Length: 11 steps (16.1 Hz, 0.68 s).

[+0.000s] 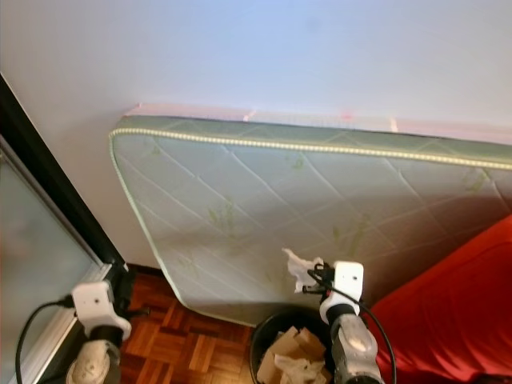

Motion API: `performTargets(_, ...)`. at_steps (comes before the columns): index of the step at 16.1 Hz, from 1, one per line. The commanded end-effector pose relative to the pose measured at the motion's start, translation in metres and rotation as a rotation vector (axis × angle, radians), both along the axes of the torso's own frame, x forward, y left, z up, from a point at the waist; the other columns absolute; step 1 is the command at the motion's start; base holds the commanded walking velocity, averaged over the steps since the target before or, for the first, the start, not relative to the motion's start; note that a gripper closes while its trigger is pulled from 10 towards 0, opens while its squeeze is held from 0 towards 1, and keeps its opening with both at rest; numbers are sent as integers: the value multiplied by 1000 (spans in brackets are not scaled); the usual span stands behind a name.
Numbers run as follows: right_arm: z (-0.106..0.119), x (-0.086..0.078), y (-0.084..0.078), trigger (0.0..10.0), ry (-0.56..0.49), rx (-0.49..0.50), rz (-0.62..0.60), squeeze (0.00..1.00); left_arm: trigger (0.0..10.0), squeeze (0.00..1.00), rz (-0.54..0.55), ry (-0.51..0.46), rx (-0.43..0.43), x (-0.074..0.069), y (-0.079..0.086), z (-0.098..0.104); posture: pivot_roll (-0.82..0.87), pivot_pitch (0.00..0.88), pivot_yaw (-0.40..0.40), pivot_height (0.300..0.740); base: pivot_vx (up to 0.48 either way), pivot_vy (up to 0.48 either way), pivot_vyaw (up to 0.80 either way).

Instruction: Clean up the room

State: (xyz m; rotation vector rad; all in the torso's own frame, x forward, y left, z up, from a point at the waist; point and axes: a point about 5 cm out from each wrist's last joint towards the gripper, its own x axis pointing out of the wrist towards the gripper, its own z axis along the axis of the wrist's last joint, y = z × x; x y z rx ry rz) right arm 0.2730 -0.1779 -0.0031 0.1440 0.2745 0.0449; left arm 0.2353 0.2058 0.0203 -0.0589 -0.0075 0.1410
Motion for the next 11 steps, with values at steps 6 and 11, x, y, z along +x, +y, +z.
performTargets(6, 9, 6, -6, 10000, -41, -37, -92, 0, 10000, 0, -82, 7, 12, 4, -13, 8, 81, 0, 1, 740, 0, 0, 0)
performTargets(11, 4, 4, 3, 10000, 4, -26, -71, 0, 10000, 0, -99, 15, 15, 4, -15, 11, 82, 0, 7, 721, 0, 0, 0)
